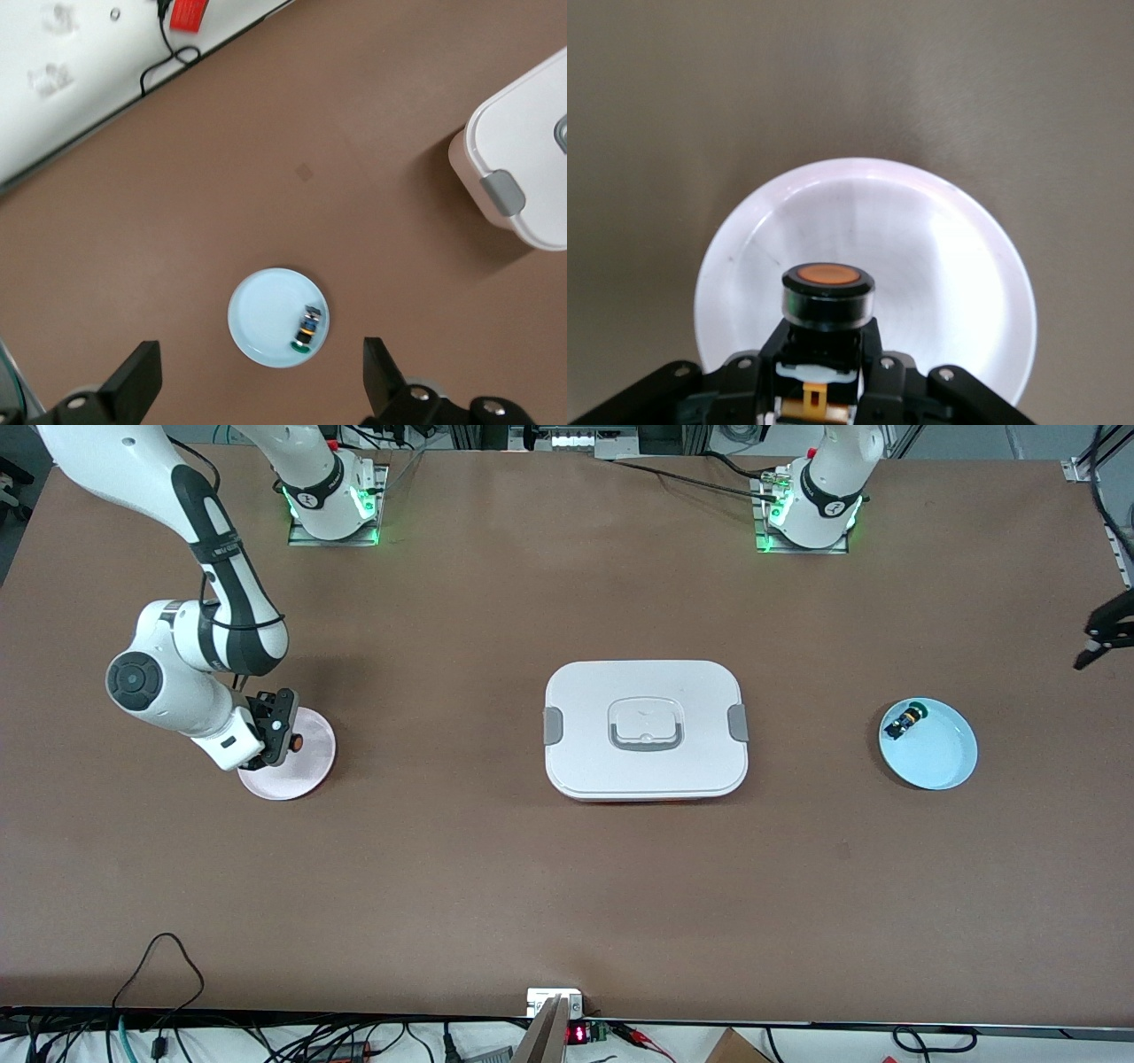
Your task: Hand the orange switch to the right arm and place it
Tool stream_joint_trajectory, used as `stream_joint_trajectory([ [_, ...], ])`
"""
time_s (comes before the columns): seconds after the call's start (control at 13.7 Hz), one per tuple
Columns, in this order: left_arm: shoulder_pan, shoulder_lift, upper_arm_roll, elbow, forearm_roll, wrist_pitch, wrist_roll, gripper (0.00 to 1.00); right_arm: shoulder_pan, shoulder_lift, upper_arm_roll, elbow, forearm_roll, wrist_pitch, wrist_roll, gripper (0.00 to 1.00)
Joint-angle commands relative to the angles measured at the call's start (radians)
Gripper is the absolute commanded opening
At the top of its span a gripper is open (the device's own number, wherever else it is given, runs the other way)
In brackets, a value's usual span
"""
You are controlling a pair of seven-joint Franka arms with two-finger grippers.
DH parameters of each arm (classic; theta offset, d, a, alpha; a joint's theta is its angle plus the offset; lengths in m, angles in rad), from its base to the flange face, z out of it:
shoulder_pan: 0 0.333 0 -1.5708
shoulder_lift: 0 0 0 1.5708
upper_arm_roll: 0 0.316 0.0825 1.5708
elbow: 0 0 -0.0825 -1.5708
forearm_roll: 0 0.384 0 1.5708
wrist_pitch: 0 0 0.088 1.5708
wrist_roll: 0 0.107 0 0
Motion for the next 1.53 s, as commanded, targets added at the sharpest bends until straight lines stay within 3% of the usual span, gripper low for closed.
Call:
stream_joint_trajectory([
  [0.0,-0.094,0.006,0.019,0.045,0.067,-0.087,-0.312,1.0,-0.034,0.019,0.012,-0.04,-0.016,0.102,-0.081,0.15],
  [0.15,-0.121,0.009,0.018,0.034,0.059,-0.13,-0.57,1.0,-0.034,0.027,0.012,-0.04,-0.016,0.118,-0.087,0.15],
  [0.29,-0.118,0.038,0.018,-0.004,0.049,-0.121,-0.664,1.0,-0.034,0.033,0.012,-0.04,-0.016,0.122,-0.087,0.17],
  [0.36,-0.109,0.039,0.018,-0.03,0.02,-0.094,-0.668,1.0,-0.034,0.039,0.012,-0.037,-0.016,0.125,-0.087,0.23],
  [0.44,-0.105,0.038,0.018,-0.045,0.013,-0.084,-0.671,1.0,-0.036,0.039,0.012,-0.037,-0.013,0.125,-0.075,0.43],
  [0.51,-0.104,0.036,0.018,-0.046,0.013,-0.086,-0.671,1.0,-0.036,0.039,0.012,-0.037,-0.006,0.122,-0.065,0.99],
  [0.95,-0.096,0.033,0.018,-0.049,0.009,-0.084,-0.668,1.0,-0.036,-0.023,0.015,-0.007,0.008,0.077,-0.004,1.0],
  [1.24,-0.072,0.029,0.018,-0.053,-0.02,-0.086,-0.663,1.0,-0.03,-0.105,0.019,0.12,0.102,-0.172,0.216,1.0],
  [1.46,-0.072,0.029,0.018,-0.053,-0.02,-0.086,-0.658,1.0,-0.03,-0.152,0.019,0.198,0.116,-0.324,0.407,1.0],
])
